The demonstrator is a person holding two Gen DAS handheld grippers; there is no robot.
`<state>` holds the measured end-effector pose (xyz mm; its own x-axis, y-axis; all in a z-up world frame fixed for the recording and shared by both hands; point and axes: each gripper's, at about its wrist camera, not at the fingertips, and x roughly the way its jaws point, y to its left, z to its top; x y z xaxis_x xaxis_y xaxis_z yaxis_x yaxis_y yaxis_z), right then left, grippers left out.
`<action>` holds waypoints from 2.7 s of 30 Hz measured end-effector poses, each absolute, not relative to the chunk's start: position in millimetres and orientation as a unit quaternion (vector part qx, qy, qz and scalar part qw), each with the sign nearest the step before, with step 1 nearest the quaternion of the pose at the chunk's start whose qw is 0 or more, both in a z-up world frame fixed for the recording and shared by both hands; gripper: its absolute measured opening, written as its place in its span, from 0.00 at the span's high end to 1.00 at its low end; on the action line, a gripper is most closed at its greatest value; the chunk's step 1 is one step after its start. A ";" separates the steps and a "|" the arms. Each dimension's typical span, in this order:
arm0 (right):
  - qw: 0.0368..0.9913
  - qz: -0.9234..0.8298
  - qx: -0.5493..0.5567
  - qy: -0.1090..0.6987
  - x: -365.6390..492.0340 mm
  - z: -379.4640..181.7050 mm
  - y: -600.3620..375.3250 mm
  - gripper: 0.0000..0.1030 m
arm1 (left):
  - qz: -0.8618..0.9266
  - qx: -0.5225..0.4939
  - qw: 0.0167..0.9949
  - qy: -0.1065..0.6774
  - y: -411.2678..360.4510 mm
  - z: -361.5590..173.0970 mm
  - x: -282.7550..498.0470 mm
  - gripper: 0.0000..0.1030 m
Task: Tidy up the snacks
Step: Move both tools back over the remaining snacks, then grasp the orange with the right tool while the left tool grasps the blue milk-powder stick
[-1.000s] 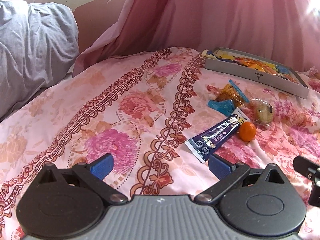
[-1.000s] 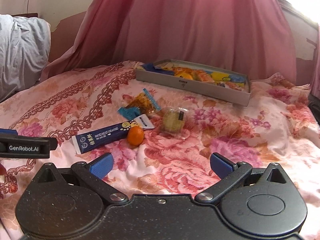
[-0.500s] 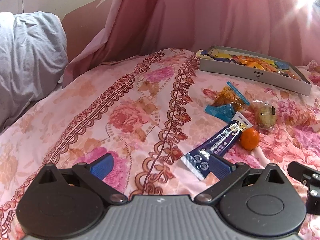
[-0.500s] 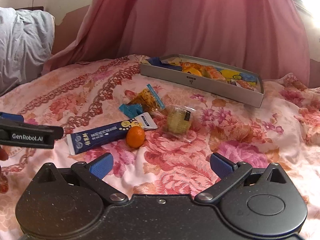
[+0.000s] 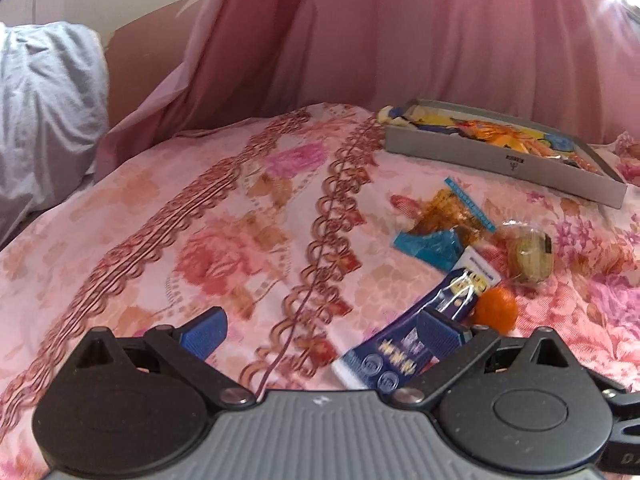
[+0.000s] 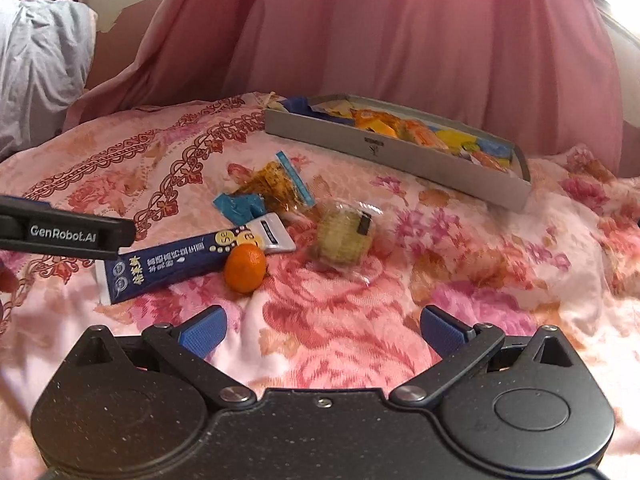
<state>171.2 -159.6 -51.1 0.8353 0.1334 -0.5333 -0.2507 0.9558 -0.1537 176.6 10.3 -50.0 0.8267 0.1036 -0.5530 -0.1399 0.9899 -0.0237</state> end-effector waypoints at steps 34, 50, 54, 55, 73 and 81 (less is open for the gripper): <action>0.918 0.230 -0.165 0.279 227.7 -63.7 -130.4 0.65 | -0.082 -0.004 0.950 0.302 18.5 -65.2 201.8 0.02; 0.911 0.212 -0.122 0.333 230.9 -54.5 -148.9 0.65 | -0.116 0.077 0.934 0.328 -7.2 -78.9 200.9 0.40; 0.909 0.211 -0.121 0.339 232.2 -57.0 -148.8 0.65 | -0.122 0.083 0.932 0.332 -9.7 -78.3 199.9 0.47; 0.909 0.211 -0.120 0.339 232.4 -56.9 -149.1 0.65 | -0.125 0.082 0.930 0.335 -9.9 -77.6 199.9 0.48; 0.906 0.211 -0.121 0.346 232.8 -57.6 -149.8 0.65 | -0.114 0.090 0.919 0.366 -25.0 -70.6 208.3 0.59; 0.910 0.201 -0.111 0.346 230.7 -49.9 -159.1 0.65 | -0.088 0.031 0.913 0.397 -33.2 -61.4 206.3 0.68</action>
